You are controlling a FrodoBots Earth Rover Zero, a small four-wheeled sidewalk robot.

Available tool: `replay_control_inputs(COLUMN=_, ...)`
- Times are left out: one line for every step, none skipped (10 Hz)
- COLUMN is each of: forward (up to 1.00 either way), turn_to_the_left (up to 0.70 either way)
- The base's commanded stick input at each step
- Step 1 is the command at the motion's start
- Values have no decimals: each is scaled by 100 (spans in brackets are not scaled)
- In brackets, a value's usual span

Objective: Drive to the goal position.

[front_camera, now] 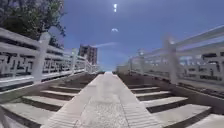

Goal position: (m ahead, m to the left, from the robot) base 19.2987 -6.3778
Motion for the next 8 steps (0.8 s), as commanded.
replay_control_inputs(forward=45, turn_to_the_left=0)
replay_control_inputs(forward=45, turn_to_the_left=10)
replay_control_inputs(forward=45, turn_to_the_left=27)
replay_control_inputs(forward=45, turn_to_the_left=25)
replay_control_inputs(forward=45, turn_to_the_left=0)
replay_control_inputs(forward=45, turn_to_the_left=0)
replay_control_inputs(forward=45, turn_to_the_left=0)
replay_control_inputs(forward=45, turn_to_the_left=0)
